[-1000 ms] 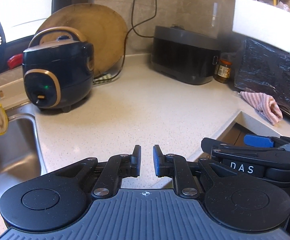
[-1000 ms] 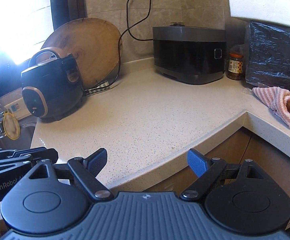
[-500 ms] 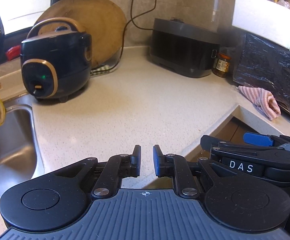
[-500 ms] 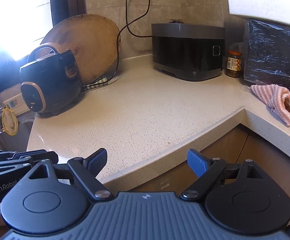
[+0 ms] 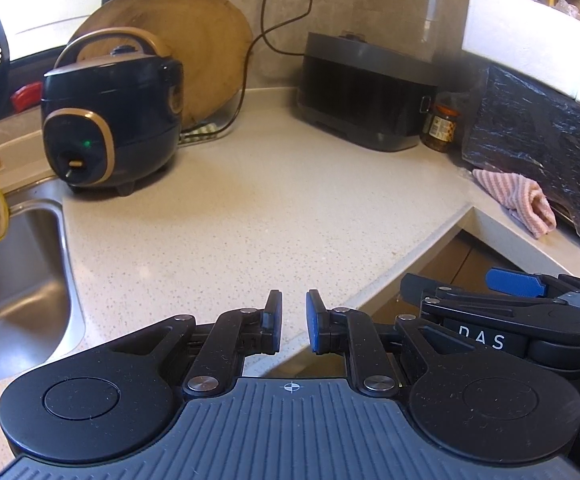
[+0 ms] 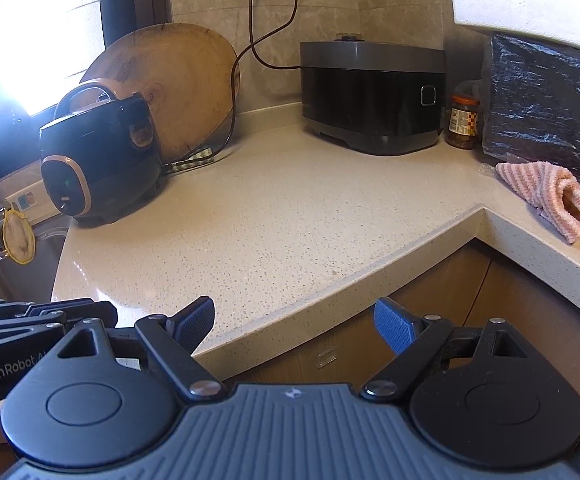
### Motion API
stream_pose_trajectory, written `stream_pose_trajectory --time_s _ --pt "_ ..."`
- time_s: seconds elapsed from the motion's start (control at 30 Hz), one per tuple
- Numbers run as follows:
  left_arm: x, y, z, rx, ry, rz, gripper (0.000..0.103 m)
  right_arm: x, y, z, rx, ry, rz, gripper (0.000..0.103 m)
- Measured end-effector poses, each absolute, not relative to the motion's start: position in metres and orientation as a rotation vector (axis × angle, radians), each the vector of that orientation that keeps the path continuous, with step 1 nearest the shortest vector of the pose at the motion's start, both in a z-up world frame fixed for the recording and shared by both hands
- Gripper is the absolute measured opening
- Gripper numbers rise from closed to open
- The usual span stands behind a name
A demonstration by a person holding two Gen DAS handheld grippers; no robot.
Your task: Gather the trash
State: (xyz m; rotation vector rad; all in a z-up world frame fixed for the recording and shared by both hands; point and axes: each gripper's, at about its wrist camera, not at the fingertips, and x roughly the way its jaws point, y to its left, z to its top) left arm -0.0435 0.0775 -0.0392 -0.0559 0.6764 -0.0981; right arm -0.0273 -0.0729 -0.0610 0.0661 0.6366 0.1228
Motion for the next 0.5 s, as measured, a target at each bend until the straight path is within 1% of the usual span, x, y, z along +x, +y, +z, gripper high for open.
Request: stream_pose_trajectory --time_s 0.5 --pt "-0.0454 0.0784 -0.0375 -0.053 0.667 -0.103 0.017 -0.0323 -0.0746 -0.0592 0.061 0.629 0.125 0.088"
